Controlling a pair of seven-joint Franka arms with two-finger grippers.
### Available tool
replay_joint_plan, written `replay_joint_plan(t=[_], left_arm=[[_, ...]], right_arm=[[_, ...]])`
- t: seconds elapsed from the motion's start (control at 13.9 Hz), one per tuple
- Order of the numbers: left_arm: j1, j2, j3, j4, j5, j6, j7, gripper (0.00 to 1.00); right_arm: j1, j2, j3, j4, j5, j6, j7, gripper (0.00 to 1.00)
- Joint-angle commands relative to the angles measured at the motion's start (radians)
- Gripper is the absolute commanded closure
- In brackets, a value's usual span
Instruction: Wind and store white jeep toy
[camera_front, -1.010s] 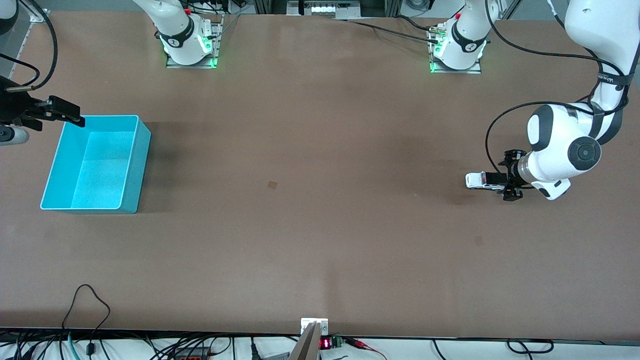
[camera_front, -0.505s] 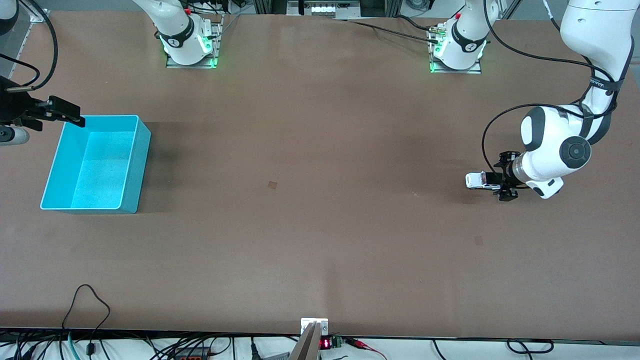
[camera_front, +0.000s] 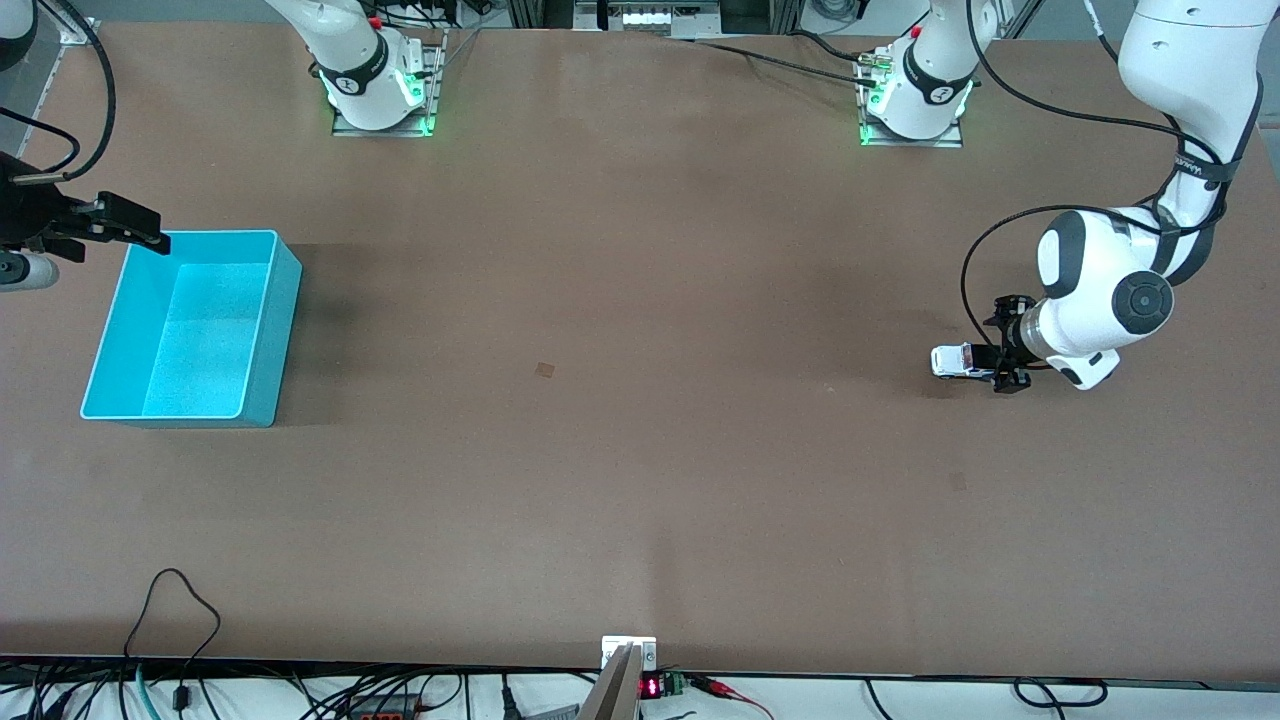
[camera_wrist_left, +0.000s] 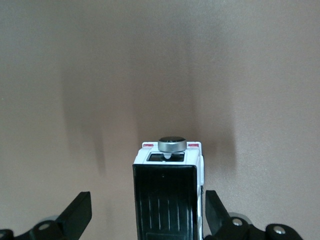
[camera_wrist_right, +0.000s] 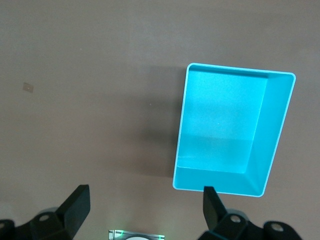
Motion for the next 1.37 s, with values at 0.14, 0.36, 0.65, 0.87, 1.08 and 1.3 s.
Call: replay_joint_plan(t=[0.14, 0.36, 0.65, 0.87, 1.08, 1.3], left_arm=[[0.006, -0.017, -0.004, -0.041, 0.056, 0.054, -0.022, 0.00], [0.006, -0.015, -0.006, -0.046, 0.059, 0.059, -0.040, 0.00], [0.014, -0.010, -0.007, -0.046, 0.059, 0.081, -0.057, 0.15], [0.019, -0.003, -0.009, -0.045, 0.058, 0.087, -0.060, 0.26], [0.019, -0.004, -0.012, -0.045, 0.058, 0.101, -0.080, 0.33], [0.019, -0.003, -0.017, -0.045, 0.058, 0.114, -0.106, 0.54]], right_arm=[[-0.005, -0.004, 0.001, 0.000, 0.004, 0.002, -0.005, 0.00], [-0.005, -0.004, 0.001, 0.000, 0.004, 0.002, -0.005, 0.00], [-0.005, -0.004, 0.001, 0.000, 0.004, 0.002, -0.005, 0.00], [-0.005, -0.004, 0.001, 0.000, 0.004, 0.002, -0.005, 0.00], [-0.003, -0.004, 0.001, 0.000, 0.004, 0.002, -0.005, 0.00], [-0.003, -0.004, 0.001, 0.000, 0.004, 0.002, -0.006, 0.00]])
